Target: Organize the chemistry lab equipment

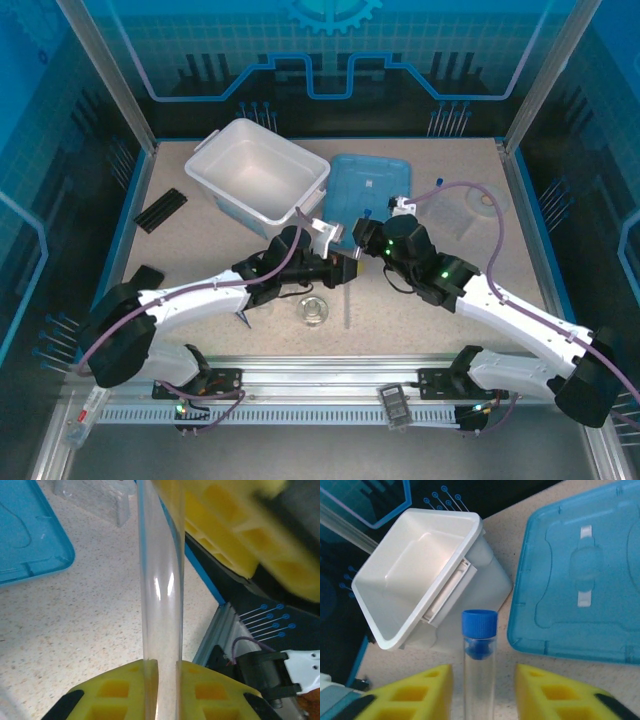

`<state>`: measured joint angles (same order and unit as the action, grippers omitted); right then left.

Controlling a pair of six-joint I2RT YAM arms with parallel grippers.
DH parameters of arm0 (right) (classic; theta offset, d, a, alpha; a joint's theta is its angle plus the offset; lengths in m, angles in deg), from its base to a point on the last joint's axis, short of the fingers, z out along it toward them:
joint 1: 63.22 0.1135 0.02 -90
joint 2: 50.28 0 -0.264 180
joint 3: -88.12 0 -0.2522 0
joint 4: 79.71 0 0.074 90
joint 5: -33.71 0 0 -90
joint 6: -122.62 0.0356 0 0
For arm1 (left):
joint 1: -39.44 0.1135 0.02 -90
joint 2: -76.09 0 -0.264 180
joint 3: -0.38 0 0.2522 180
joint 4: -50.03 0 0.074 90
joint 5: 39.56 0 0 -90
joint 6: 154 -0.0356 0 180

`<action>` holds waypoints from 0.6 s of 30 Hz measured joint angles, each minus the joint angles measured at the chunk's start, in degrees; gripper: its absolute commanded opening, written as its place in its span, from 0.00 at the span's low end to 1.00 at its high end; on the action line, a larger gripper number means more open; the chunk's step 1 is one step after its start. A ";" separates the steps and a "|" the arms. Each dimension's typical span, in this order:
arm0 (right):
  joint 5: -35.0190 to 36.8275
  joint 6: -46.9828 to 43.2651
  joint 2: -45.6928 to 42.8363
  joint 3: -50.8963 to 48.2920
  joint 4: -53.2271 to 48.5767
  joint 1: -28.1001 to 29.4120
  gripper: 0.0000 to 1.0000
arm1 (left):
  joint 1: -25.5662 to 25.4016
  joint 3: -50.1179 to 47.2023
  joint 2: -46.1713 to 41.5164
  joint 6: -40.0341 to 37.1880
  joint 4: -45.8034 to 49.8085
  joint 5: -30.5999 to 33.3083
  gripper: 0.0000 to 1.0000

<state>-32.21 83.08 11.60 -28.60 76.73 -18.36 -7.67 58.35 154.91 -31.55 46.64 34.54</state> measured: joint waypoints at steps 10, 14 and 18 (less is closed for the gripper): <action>-20.46 -7.98 -1.16 9.25 -9.51 -15.63 0.53 | -0.13 0.48 -4.22 -13.51 12.76 8.22 0.15; -35.50 -11.67 1.88 13.31 -11.87 -23.74 0.53 | -0.92 0.66 -4.94 -19.21 16.02 12.17 0.15; -44.98 -15.78 5.49 14.95 -16.33 -24.63 0.54 | -2.19 0.79 -5.05 -23.93 18.08 15.32 0.16</action>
<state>-77.19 67.30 17.09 -13.65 60.40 -42.99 -9.85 59.14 149.86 -55.48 64.71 49.86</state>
